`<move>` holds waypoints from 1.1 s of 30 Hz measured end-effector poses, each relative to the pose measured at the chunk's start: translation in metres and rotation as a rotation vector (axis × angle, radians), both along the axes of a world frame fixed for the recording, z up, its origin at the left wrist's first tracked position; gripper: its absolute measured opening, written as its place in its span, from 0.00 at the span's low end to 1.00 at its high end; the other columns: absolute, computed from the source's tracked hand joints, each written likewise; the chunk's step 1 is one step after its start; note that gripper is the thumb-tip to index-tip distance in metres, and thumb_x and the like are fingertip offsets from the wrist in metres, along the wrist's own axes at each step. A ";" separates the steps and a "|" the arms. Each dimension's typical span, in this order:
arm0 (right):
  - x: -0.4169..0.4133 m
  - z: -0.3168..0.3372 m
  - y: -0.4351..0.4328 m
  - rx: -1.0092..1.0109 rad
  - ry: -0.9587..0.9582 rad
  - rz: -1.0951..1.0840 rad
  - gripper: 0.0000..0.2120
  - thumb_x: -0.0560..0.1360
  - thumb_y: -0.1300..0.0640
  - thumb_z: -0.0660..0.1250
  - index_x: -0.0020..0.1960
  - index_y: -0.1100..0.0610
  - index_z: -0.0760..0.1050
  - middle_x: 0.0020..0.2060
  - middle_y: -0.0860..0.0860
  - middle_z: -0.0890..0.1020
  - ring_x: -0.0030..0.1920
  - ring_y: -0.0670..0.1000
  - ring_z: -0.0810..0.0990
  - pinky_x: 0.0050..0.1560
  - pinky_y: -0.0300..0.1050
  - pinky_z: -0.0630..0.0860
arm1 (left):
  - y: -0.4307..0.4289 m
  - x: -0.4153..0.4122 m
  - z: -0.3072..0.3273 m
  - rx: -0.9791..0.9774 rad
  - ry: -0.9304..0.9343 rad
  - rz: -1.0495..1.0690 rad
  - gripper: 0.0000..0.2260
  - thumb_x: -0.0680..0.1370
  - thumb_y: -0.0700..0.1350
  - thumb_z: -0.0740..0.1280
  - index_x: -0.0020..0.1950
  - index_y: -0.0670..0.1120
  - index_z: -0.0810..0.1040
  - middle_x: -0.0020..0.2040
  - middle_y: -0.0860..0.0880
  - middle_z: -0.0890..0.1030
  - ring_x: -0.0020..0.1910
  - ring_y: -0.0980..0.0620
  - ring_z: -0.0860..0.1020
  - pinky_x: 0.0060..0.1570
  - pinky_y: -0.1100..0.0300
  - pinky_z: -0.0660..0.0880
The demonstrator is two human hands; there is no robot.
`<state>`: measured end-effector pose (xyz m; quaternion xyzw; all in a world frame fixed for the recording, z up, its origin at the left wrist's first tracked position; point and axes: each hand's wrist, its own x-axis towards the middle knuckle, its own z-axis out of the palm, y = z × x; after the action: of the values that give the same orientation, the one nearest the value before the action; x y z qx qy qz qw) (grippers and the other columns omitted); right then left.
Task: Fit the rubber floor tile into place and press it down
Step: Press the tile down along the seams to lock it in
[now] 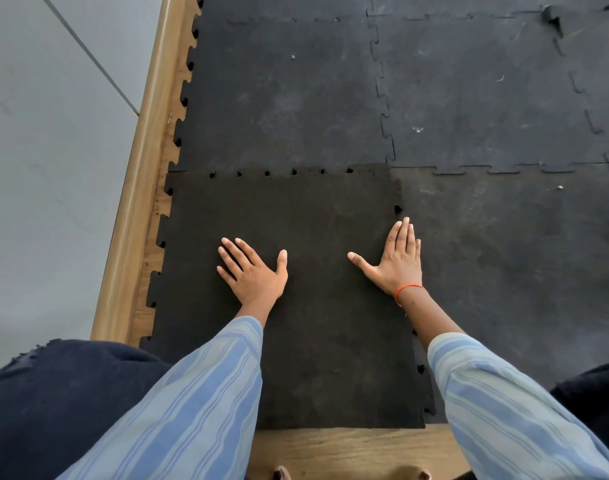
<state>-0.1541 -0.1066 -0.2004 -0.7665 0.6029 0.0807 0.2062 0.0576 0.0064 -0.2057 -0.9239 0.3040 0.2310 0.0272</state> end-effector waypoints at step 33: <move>0.040 0.002 -0.101 0.030 0.005 0.208 0.36 0.78 0.36 0.42 0.77 0.57 0.37 0.77 0.51 0.36 0.76 0.49 0.34 0.75 0.54 0.35 | -0.156 0.027 0.007 0.067 0.086 -0.680 0.31 0.82 0.60 0.44 0.78 0.47 0.34 0.77 0.51 0.31 0.77 0.50 0.35 0.75 0.44 0.39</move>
<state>-0.1145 -0.2076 -0.1986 -0.8215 0.5193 0.1128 0.2067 0.0842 -0.1501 -0.1988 -0.7576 0.5876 0.2575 0.1201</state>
